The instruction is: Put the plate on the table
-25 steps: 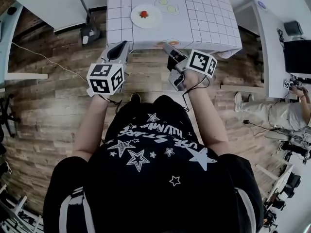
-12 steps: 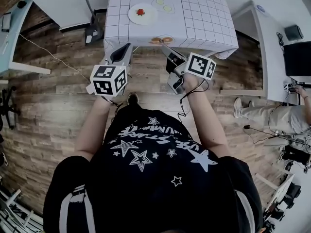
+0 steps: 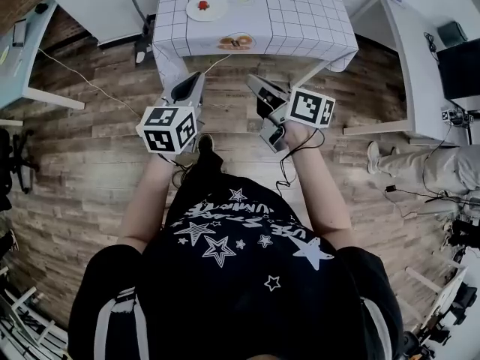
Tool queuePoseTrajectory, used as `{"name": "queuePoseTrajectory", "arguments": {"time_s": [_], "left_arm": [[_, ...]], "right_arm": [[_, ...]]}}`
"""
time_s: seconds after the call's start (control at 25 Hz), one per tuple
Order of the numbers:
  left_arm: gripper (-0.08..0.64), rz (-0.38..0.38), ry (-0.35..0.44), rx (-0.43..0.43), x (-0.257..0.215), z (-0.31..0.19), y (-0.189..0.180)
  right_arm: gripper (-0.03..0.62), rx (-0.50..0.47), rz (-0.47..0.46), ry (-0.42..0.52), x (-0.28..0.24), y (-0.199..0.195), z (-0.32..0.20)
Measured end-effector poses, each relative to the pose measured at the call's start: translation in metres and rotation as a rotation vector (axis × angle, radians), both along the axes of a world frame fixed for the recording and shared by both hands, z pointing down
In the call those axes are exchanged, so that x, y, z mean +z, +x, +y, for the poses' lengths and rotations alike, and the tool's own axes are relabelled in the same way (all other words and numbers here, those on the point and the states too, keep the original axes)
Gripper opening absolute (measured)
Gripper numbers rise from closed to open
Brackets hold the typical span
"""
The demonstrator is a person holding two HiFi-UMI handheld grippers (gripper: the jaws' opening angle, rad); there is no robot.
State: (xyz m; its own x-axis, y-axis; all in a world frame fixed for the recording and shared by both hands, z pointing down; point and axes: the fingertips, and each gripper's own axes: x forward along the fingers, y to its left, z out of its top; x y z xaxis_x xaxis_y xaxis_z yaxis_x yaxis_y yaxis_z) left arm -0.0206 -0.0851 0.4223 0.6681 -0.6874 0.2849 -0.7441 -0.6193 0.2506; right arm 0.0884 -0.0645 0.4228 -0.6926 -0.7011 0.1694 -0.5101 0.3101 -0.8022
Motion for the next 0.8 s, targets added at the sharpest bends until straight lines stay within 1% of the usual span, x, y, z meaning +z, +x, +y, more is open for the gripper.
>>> {"name": "queuePoseTrajectory", "arguments": {"time_s": [0.08, 0.16, 0.44, 0.64, 0.8], "left_arm": [[0.009, -0.01, 0.006, 0.001, -0.001, 0.017, 0.004], [0.009, -0.004, 0.005, -0.001, -0.003, 0.032, 0.007], [0.009, -0.013, 0.029, -0.024, -0.013, 0.076, 0.013], [0.009, -0.019, 0.034, -0.046, -0.013, 0.101, 0.014], [0.008, -0.021, 0.03, -0.06, -0.013, 0.111, 0.016]], "right_arm": [[0.017, -0.017, 0.003, 0.008, -0.002, 0.001, 0.017], [0.017, -0.035, 0.009, 0.013, -0.001, 0.001, 0.031], [0.014, -0.086, 0.031, 0.026, 0.0, 0.002, 0.071], [0.014, -0.129, 0.052, 0.034, 0.003, -0.003, 0.091], [0.014, -0.148, 0.051, 0.029, 0.005, -0.003, 0.098]]}}
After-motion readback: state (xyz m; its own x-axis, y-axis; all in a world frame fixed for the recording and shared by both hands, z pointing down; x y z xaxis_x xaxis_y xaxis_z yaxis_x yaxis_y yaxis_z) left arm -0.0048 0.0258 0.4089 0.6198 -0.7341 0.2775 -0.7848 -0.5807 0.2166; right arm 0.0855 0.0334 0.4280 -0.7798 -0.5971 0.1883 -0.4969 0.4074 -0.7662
